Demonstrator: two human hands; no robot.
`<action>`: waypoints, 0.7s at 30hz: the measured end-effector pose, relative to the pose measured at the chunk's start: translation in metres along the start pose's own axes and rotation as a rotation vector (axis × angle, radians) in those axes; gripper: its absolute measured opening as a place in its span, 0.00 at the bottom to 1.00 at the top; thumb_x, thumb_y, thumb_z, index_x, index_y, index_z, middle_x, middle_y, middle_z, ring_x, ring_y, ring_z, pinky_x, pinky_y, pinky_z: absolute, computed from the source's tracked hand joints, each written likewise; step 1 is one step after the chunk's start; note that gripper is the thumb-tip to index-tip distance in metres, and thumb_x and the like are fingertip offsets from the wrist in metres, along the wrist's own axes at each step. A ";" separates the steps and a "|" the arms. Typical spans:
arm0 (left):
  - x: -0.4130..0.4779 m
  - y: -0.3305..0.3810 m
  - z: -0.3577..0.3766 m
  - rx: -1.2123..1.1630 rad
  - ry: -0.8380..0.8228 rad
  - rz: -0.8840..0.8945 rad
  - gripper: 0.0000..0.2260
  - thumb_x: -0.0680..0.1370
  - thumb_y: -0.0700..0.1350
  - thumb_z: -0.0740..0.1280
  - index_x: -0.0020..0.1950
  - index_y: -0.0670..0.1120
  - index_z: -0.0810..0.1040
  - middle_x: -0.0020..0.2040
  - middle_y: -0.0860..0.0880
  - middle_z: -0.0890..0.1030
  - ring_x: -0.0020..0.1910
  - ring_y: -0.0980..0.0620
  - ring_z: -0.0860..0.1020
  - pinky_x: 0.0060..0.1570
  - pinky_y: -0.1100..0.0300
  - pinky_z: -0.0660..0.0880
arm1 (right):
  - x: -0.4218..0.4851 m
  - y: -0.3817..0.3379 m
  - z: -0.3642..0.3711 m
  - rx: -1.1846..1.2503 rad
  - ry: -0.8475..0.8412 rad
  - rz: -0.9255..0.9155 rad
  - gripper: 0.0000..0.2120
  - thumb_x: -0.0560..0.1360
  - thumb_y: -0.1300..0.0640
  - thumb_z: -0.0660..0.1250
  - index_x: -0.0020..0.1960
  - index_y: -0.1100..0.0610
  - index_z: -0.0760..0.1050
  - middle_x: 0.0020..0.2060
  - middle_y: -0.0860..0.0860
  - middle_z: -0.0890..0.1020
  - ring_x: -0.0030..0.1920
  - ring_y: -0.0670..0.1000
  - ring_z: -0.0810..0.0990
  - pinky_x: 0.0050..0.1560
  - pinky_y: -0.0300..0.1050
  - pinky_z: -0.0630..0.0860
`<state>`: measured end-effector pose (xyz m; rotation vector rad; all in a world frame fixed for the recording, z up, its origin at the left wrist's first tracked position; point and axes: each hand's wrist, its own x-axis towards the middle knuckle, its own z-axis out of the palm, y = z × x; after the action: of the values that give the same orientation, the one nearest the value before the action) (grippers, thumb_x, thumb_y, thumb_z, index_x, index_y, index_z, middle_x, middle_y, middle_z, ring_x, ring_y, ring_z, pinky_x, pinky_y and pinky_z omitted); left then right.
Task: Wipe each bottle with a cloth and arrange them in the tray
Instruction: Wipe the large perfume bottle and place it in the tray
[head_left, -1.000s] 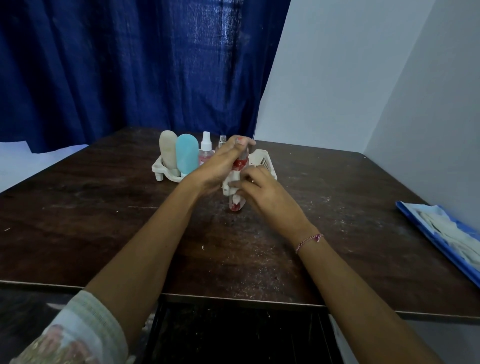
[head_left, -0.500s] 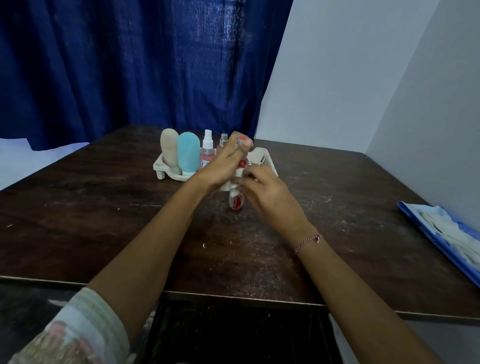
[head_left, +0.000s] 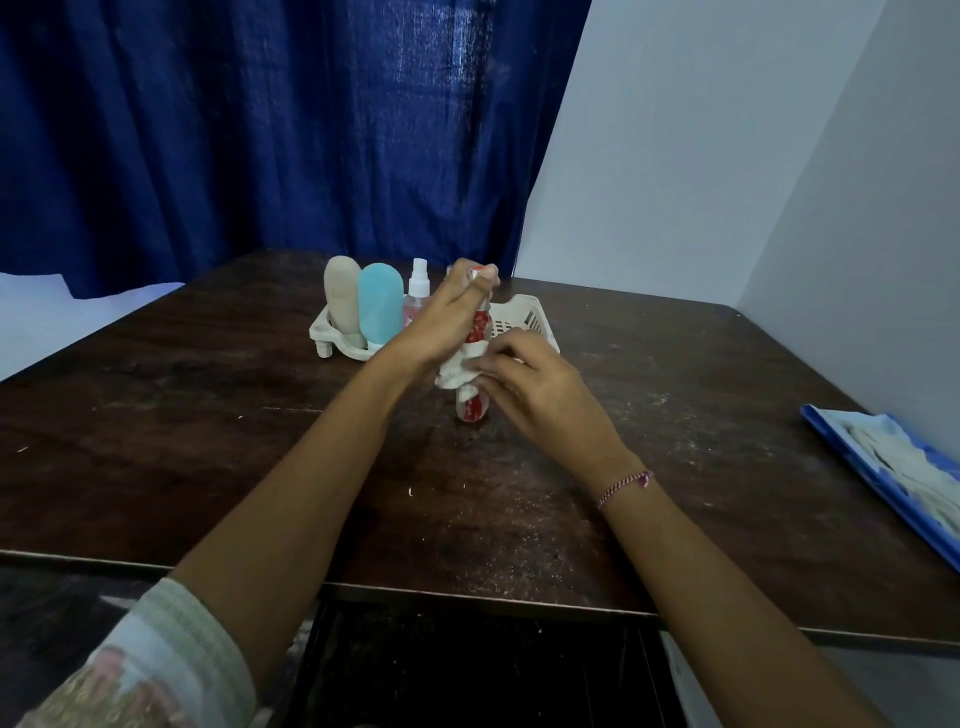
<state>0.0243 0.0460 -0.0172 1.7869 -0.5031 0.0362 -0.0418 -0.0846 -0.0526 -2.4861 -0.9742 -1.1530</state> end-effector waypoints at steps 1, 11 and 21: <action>0.002 -0.001 0.000 -0.006 0.012 -0.015 0.17 0.81 0.57 0.49 0.64 0.49 0.65 0.60 0.48 0.70 0.62 0.47 0.71 0.66 0.48 0.67 | -0.001 0.001 0.000 0.014 -0.036 -0.011 0.09 0.73 0.60 0.68 0.51 0.63 0.79 0.47 0.57 0.78 0.49 0.51 0.76 0.52 0.41 0.74; 0.008 -0.004 -0.009 -0.354 0.130 -0.150 0.11 0.82 0.54 0.55 0.51 0.48 0.72 0.60 0.42 0.75 0.51 0.53 0.73 0.63 0.52 0.68 | -0.003 0.001 0.000 0.159 -0.216 -0.046 0.08 0.72 0.59 0.69 0.50 0.61 0.81 0.45 0.55 0.79 0.48 0.49 0.76 0.51 0.36 0.70; 0.010 -0.008 -0.006 -0.530 -0.065 -0.133 0.11 0.81 0.51 0.57 0.48 0.47 0.75 0.40 0.50 0.78 0.41 0.55 0.76 0.46 0.62 0.74 | -0.002 -0.003 0.001 0.294 -0.254 0.002 0.08 0.73 0.58 0.69 0.52 0.58 0.81 0.45 0.51 0.77 0.47 0.42 0.73 0.46 0.34 0.72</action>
<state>0.0375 0.0503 -0.0202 1.2997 -0.3930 -0.2292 -0.0442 -0.0829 -0.0556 -2.4253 -1.1142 -0.6448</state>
